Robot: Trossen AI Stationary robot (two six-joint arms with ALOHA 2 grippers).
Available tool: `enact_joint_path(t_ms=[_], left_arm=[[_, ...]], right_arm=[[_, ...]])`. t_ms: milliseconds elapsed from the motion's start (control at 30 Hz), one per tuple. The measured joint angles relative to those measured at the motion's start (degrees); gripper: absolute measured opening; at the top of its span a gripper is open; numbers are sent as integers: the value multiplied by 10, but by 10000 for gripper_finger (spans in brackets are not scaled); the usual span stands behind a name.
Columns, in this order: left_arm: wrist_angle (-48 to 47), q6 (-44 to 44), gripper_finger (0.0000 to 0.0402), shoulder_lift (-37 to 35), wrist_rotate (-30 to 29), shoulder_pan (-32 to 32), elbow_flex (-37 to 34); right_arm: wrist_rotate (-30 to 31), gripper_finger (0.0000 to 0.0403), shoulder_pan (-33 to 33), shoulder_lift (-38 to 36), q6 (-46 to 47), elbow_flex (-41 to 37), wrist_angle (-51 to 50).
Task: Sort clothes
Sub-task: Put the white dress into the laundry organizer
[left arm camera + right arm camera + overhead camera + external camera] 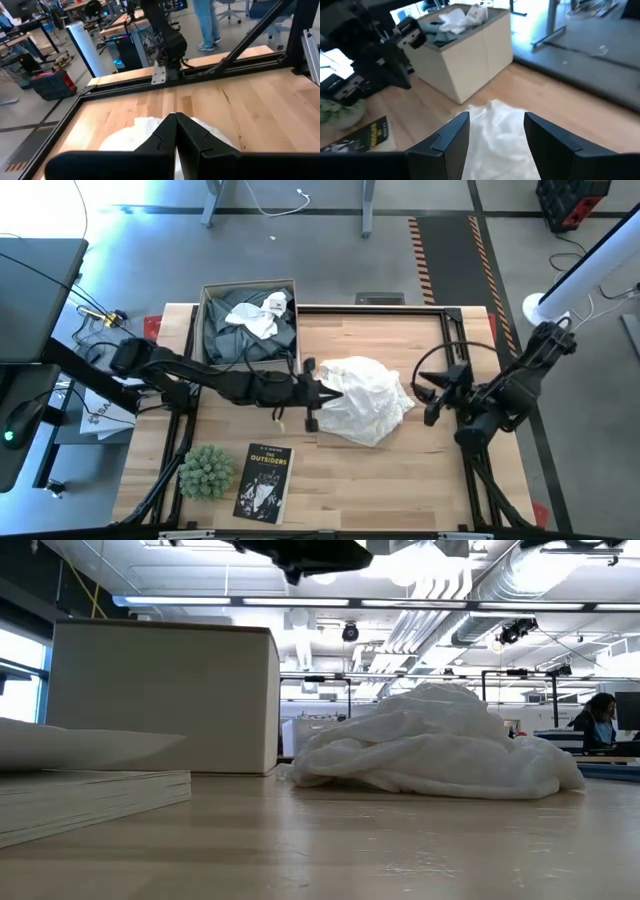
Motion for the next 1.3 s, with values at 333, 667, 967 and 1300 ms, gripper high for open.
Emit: enact_joint_path(t_ms=[333,667,967,1300], left_arm=[[-125,2,80,126,-2,16,148],[-184,-30,225,194,152,80,194],[-107,-20,279,305,178,114,198],[-218,-22,262,433,140,136,293]], right_arm=[[-1,184,0,-36,-101,-227,376],[14,184,0,-35,-139,-265,452],[16,184,0,-35,-145,-265,451],[19,184,0,-35,-145,-265,453]])
